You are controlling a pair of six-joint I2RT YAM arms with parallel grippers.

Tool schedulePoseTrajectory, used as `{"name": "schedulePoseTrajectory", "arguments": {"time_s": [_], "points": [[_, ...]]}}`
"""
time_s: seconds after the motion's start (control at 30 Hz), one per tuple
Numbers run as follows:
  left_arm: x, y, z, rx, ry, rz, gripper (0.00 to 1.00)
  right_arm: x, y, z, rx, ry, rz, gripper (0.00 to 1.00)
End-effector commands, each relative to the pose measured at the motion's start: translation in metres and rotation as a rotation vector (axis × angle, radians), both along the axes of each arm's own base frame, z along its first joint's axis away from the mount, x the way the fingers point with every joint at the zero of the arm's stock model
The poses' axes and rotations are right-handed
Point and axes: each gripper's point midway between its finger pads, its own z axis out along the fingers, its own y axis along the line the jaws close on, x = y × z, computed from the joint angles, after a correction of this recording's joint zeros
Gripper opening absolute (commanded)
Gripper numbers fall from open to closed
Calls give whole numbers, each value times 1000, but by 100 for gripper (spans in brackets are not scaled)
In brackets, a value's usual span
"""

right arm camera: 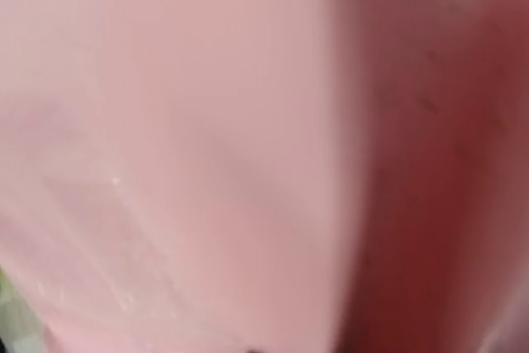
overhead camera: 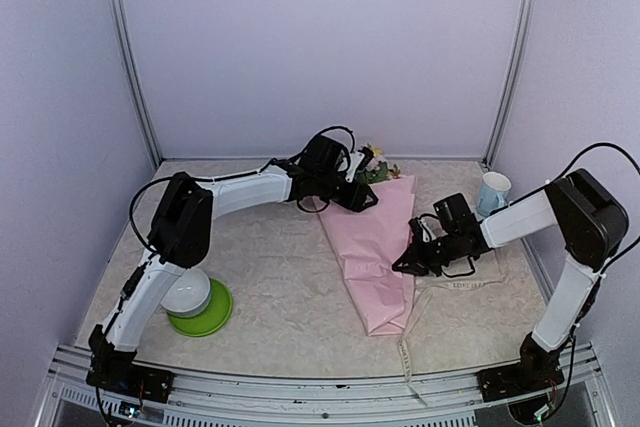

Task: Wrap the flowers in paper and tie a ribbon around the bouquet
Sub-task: Adjust the folded bouquet at the center of the board.

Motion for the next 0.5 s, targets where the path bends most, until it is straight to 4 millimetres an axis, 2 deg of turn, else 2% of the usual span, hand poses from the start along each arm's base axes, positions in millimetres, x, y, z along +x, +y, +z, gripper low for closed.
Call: {"name": "schedulePoseTrajectory", "arguments": {"time_s": [0.0, 0.07, 0.17, 0.3, 0.37, 0.47], "points": [[-20, -11, 48, 7, -139, -25, 57, -66, -16, -35, -148, 238, 41, 0], [-29, -15, 43, 42, -142, -34, 57, -63, -17, -22, -161, 214, 37, 0], [-45, -21, 34, 93, -147, -55, 58, -45, -22, 5, -213, 136, 15, 0], [-64, -27, 7, 156, -110, -94, 57, -25, -24, 35, -243, 52, -18, 0], [-67, -27, -5, 191, -96, -90, 57, -19, -26, 45, -251, 26, -39, 0], [-76, -31, -8, 205, -97, -109, 59, -12, -32, 52, -303, -10, -73, 0]]}}
